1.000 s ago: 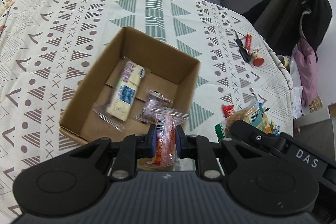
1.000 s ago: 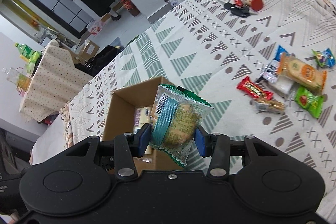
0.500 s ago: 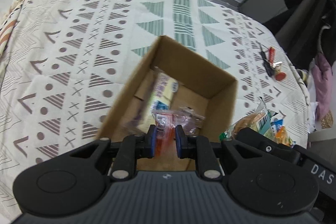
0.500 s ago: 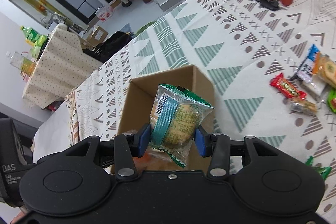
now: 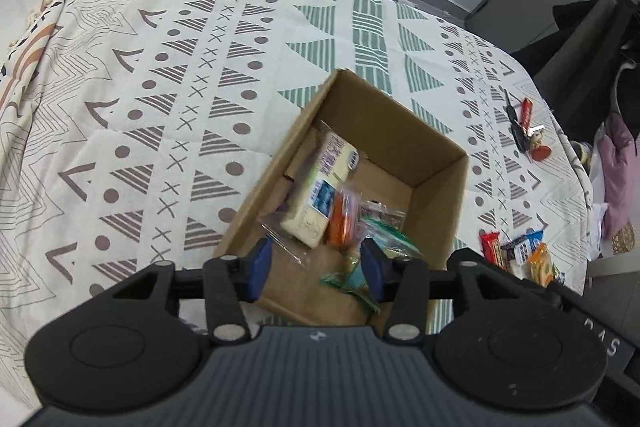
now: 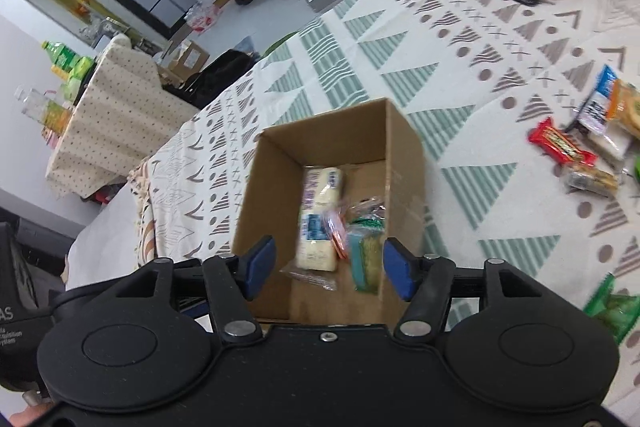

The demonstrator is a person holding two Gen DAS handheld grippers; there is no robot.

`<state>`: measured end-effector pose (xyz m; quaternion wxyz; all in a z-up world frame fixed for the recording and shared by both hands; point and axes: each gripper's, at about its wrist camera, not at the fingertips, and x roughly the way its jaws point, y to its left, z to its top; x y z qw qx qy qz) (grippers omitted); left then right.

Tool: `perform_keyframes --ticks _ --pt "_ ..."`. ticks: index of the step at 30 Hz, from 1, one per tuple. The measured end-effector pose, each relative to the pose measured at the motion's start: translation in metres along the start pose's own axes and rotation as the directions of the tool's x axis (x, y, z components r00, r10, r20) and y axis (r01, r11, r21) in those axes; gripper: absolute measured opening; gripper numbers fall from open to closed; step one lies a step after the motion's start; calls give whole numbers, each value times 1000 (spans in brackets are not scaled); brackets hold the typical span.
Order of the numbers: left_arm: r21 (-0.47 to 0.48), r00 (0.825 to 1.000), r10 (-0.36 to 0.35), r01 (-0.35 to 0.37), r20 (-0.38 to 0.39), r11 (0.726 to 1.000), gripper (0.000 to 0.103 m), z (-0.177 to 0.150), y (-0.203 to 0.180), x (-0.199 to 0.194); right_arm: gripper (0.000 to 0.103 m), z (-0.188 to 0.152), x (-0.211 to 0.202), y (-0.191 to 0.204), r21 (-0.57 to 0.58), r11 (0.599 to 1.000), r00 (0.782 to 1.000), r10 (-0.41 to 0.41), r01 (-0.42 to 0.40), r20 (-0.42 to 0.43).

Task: Organize snacks
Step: 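Open the left tool over the box while the right releases the biscuit packet inside, then withdraw both tools from the box toward the remaining snacks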

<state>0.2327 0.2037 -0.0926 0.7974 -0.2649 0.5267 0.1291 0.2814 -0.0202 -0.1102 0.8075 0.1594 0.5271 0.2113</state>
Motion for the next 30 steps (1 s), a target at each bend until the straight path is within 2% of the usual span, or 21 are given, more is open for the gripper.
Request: perform_keyframes --ticks 4,12,18,30 --pt "4 1000 -3 3 2 1000 61 -8 -7 -4 61 -5 -11 -13 21 1000 1000 -15 14 10" --pt "35 1000 1 -2 11 999 83 -29 -27 -11 71 -14 -37 -43 52 998 999 -40 39 33" --pt "59 1000 -2 1 9 998 84 -44 -45 -15 76 -21 -55 -62 70 997 998 -44 41 48" --pt "116 1000 -14 13 9 993 84 -71 -88 -16 76 -26 -87 -106 114 992 996 -54 45 74"
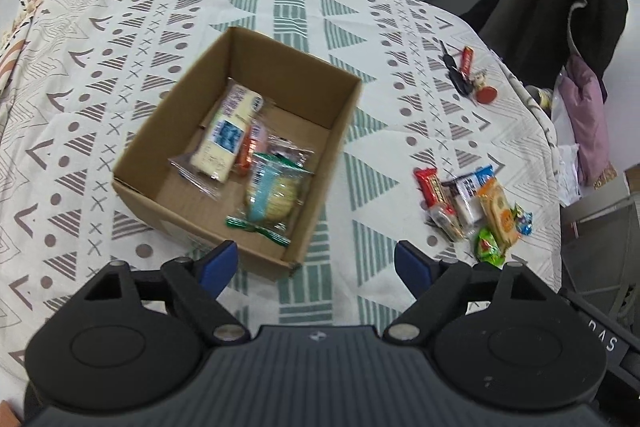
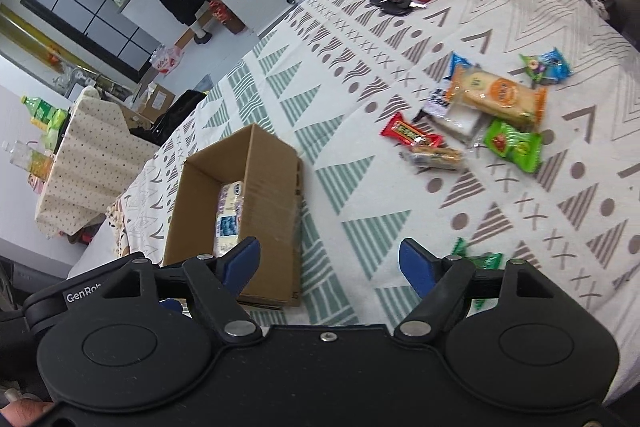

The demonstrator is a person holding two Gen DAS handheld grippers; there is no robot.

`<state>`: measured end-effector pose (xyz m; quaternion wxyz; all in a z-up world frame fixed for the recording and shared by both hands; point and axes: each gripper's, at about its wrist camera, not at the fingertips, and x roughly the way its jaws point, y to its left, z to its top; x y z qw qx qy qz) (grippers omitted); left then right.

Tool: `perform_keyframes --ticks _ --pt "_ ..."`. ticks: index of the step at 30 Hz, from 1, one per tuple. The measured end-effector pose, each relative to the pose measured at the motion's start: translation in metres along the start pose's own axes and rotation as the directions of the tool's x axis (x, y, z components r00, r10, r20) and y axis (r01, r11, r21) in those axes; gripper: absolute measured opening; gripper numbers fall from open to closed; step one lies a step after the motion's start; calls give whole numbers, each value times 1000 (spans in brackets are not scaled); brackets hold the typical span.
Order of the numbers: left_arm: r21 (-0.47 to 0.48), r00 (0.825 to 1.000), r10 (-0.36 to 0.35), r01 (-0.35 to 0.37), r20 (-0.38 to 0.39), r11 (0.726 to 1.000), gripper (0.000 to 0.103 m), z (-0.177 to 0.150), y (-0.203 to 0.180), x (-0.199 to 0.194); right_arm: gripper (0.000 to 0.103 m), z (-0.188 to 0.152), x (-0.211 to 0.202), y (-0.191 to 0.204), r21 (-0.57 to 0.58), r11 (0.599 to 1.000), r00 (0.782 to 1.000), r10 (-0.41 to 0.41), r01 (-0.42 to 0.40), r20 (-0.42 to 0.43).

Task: Organize snacks
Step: 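Withdraw both tools from the box toward the remaining snacks, then move the left tool to the green-wrapped candy packet and grasp it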

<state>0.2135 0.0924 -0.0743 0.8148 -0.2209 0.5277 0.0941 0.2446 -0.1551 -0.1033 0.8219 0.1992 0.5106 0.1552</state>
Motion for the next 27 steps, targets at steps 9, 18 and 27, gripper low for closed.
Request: perform_keyframes --ticks 9,18,27 --pt "47 1000 -12 13 -20 999 84 -17 -35 8 76 1 -16 -35 36 999 1000 -5 5 11" --pt "70 998 -25 29 -51 997 84 -30 -64 23 76 2 -24 -71 67 998 1000 -14 14 10" --pt "65 995 -56 61 -78 996 84 -43 -86 44 76 5 -24 -104 103 995 1000 -13 13 -3"
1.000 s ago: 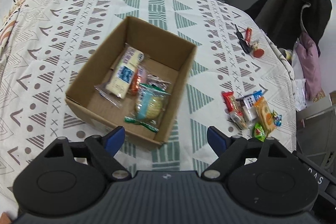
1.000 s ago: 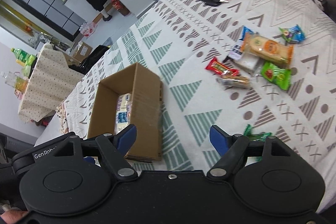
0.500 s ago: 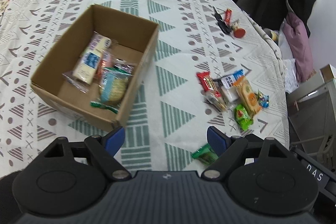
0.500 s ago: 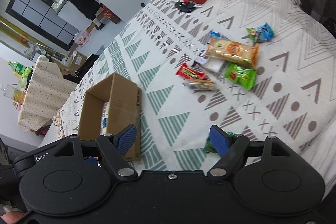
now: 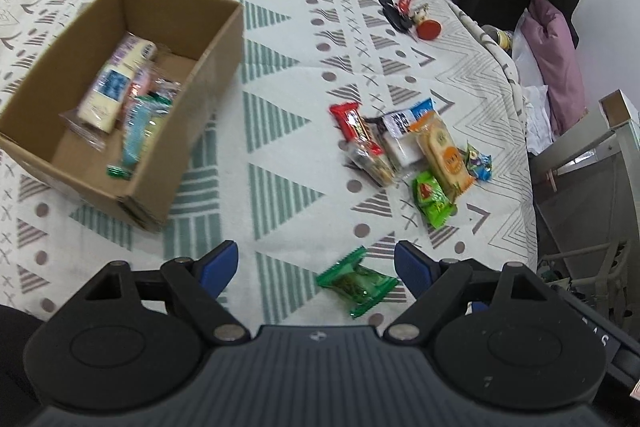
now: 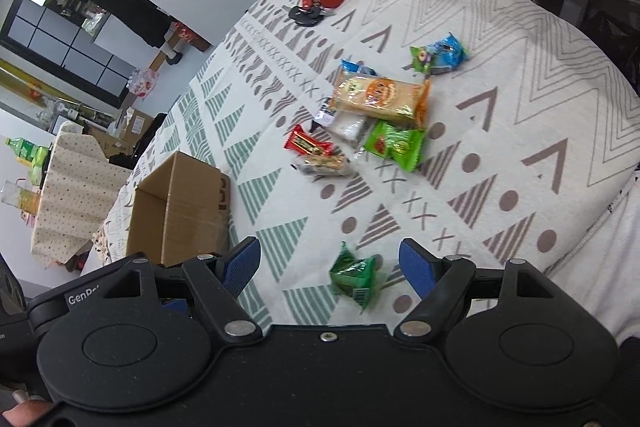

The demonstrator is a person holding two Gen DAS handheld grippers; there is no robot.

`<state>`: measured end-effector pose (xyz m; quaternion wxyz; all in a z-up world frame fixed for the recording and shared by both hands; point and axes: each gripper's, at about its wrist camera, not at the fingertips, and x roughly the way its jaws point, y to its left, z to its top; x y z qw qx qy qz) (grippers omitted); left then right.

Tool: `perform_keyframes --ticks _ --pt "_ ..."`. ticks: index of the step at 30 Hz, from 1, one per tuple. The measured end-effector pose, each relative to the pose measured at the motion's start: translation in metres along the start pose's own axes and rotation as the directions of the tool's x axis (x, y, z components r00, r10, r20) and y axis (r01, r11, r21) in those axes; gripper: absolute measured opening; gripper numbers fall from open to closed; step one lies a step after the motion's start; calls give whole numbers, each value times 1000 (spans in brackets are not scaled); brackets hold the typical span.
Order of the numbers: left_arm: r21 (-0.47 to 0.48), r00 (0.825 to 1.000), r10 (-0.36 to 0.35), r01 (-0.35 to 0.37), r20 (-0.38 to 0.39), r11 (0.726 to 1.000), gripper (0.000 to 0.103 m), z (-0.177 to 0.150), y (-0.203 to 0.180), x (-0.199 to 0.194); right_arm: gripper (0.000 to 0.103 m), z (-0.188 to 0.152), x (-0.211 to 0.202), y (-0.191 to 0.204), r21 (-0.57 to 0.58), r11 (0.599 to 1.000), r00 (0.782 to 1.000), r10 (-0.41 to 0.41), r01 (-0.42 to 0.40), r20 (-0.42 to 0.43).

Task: Organize snacks
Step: 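Move the left tool to the green-wrapped candy packet and grasp it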

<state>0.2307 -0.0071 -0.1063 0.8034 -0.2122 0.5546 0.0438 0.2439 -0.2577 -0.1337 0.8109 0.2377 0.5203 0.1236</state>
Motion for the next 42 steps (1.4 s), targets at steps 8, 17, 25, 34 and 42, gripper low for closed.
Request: perform_keyframes --ticks 8,17,25,34,42 --pt "-2 999 -12 12 -43 1000 84 -14 -19 29 72 4 2 -29 30 1000 1000 -5 6 -8" --pt "-53 997 -1 -3 -78 999 83 -30 -34 64 72 12 -3 -59 61 998 1000 17 -19 24" --pt "-114 996 18 -29 -89 993 75 -35 -40 95 71 17 8 -67 41 998 999 42 -42 23" --pt "-103 996 39 -47 -79 994 48 -28 -46 106 71 25 30 -79 65 997 999 43 -43 5" --pt "-73 997 41 -46 -66 996 30 -5 -46 101 71 35 48 -73 39 998 999 48 -48 -5"
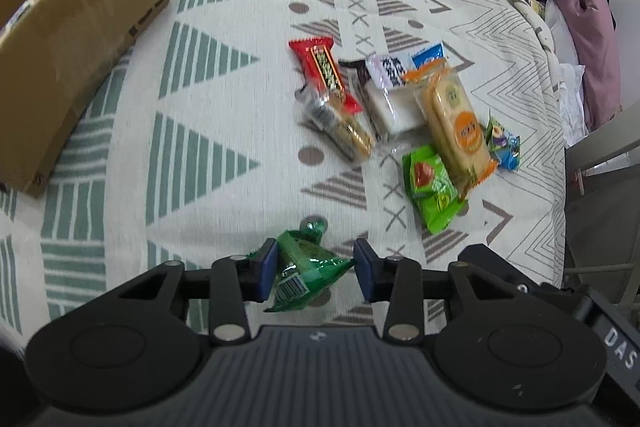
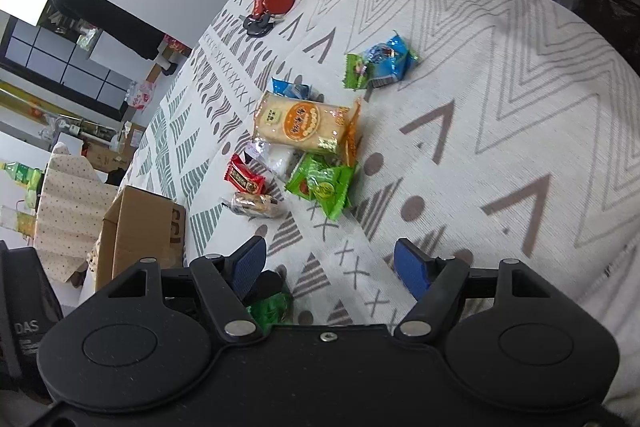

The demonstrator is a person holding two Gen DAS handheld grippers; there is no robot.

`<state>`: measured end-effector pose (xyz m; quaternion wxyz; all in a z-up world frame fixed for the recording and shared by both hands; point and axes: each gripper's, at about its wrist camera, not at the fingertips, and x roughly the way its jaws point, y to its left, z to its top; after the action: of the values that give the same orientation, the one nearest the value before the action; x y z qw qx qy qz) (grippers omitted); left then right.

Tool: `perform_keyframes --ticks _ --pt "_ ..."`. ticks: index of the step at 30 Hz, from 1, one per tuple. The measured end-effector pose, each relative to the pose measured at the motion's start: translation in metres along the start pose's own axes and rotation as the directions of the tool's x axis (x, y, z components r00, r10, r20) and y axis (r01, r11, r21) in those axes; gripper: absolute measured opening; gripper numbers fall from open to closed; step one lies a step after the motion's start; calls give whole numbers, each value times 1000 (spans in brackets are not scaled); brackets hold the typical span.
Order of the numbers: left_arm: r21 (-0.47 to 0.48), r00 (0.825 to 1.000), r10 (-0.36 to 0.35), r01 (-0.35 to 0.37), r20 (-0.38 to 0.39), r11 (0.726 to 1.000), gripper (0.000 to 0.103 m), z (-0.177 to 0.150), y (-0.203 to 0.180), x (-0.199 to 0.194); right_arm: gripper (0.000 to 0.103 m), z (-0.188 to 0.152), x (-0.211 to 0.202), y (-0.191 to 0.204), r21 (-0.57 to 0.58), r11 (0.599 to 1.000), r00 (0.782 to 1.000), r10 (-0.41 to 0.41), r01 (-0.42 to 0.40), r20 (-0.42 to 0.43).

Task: Organize snacks
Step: 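Move the left tool to the green-wrapped candy packet and grasp it, then grasp the green snack packet with the right tool while the left holds its packet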

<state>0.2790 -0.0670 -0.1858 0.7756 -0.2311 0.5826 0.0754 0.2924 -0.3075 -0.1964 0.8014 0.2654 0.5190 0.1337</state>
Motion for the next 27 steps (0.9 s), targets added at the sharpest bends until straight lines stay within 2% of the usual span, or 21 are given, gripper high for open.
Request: perform_keyframes --ticks 13,22,25,27 --pt "4 1000 -15 15 19 1000 28 32 9 -11 70 15 25 7 -3 999 999 35 -35 -2" --pt "24 1000 5 -5 19 1000 28 53 16 -9 69 26 43 6 8 1000 1000 12 -12 12" --pt "30 1000 18 -18 16 999 28 56 18 -6 64 30 49 7 18 1000 1000 -9 8 11" --pt "35 999 27 -28 21 999 28 59 19 -5 53 33 52 7 36 999 1000 -26 26 8"
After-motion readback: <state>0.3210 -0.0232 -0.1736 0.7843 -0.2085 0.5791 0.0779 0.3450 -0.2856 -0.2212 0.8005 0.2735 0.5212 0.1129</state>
